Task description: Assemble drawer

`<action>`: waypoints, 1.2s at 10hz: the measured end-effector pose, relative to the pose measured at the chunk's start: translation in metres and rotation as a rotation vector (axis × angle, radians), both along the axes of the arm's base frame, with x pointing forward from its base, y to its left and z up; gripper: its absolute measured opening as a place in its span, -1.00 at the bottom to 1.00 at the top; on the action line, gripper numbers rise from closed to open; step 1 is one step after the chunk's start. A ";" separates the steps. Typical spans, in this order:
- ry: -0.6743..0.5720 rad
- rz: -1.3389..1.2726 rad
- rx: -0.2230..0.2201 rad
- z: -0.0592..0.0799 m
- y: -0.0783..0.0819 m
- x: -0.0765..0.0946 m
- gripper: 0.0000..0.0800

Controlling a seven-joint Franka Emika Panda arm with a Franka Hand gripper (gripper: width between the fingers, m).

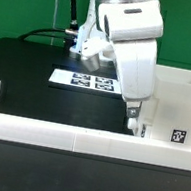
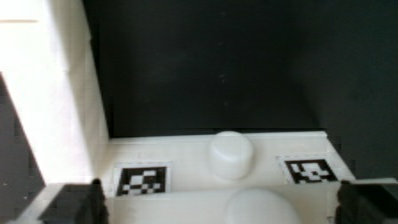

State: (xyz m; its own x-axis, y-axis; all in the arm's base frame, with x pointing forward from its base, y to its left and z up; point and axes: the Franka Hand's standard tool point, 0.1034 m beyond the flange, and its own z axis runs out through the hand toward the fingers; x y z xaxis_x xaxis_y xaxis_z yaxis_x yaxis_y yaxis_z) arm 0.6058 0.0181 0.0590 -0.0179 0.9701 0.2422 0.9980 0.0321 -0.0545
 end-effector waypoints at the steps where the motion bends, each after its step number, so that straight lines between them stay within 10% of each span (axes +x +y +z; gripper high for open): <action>1: 0.000 0.000 0.000 0.000 0.000 0.000 0.62; 12: 0.029 0.009 -0.023 -0.010 0.013 -0.013 0.62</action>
Offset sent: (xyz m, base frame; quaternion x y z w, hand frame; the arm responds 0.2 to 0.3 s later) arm -0.0414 0.0076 -0.0183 -0.0231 0.0894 -0.0297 0.9953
